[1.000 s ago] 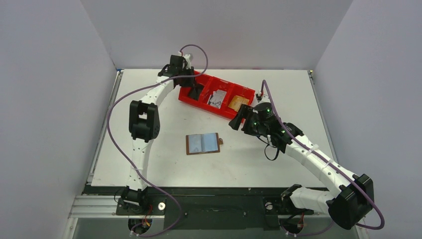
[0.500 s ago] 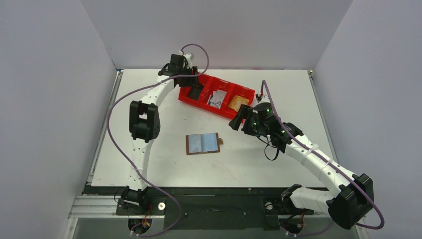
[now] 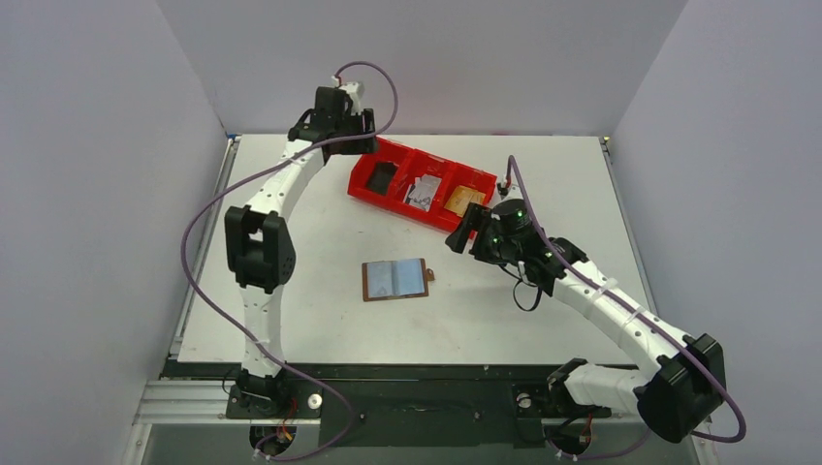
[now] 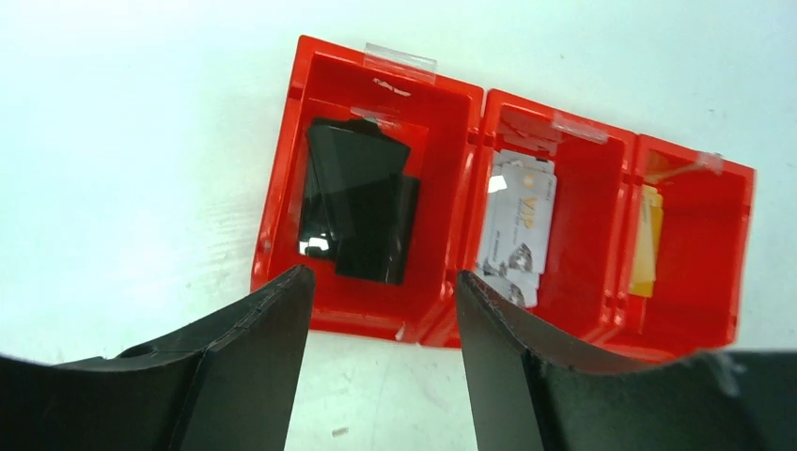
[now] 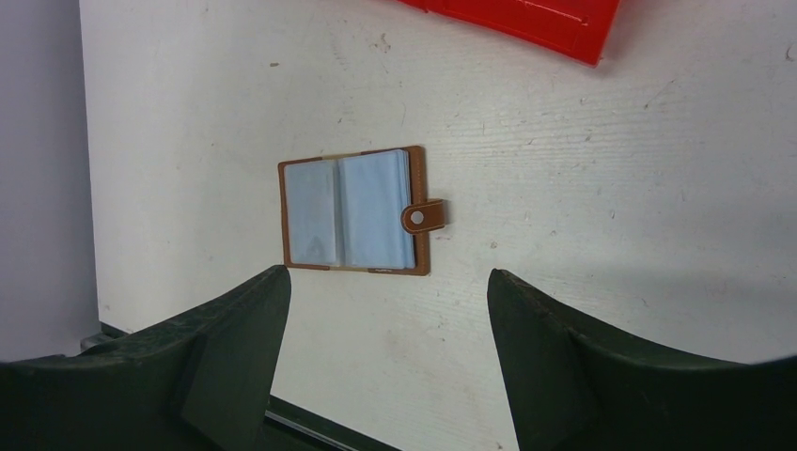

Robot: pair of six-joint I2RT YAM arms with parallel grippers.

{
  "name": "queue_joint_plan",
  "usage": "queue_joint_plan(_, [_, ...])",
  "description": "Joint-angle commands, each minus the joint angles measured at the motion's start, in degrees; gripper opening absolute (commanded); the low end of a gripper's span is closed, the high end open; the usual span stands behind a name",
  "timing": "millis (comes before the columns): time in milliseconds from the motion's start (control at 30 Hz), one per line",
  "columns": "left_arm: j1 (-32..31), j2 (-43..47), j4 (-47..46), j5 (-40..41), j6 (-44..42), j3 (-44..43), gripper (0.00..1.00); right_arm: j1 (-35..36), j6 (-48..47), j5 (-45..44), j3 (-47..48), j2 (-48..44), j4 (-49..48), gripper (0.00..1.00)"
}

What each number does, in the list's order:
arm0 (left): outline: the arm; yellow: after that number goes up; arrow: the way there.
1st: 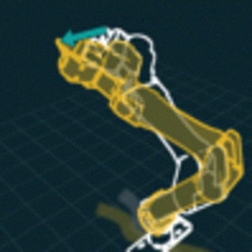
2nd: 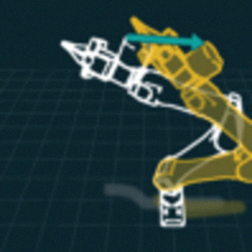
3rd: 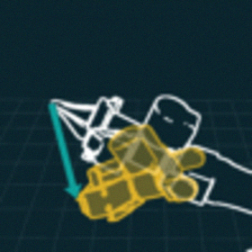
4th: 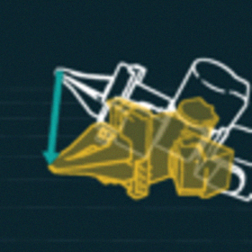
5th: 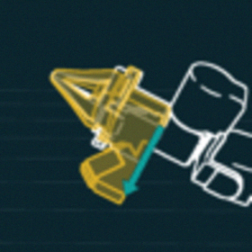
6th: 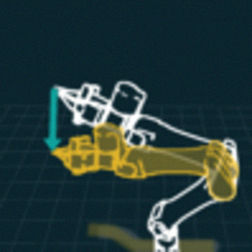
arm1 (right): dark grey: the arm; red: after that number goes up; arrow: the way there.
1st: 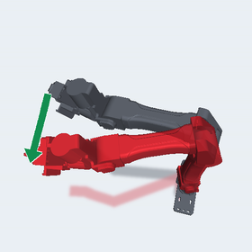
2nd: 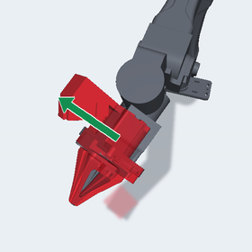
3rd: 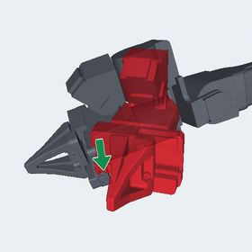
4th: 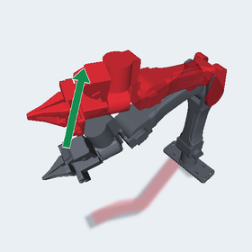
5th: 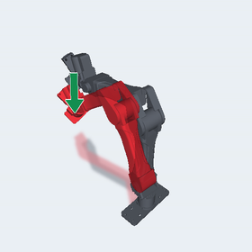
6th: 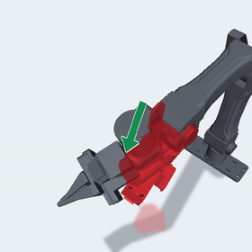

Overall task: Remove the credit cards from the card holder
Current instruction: Place the credit card in the storage box, then close the card holder at the center of the board.

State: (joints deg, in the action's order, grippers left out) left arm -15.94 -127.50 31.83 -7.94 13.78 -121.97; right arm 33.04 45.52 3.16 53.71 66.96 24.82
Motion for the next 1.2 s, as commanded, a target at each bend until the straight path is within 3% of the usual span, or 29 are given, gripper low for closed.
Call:
queue_joint_plan(0, [-0.4, 9.9, -2.8, 2.4, 2.5, 7.2, 0.55, 0.1, -0.9, -1.1, -0.1, 1.6, -2.9, 0.73])
queue_joint_plan(633, [-1.8, 39.3, -4.3, 1.9, 13.1, 46.5, 0.55, 3.2, -1.0, 0.1, 2.2, 11.9, -6.8, 0.72])
queue_joint_plan(1167, [-2.6, 47.4, -9.4, -6.3, 19.0, 68.1, 0.55, 6.4, -1.0, -2.9, 3.0, 19.7, -6.9, 0.72])
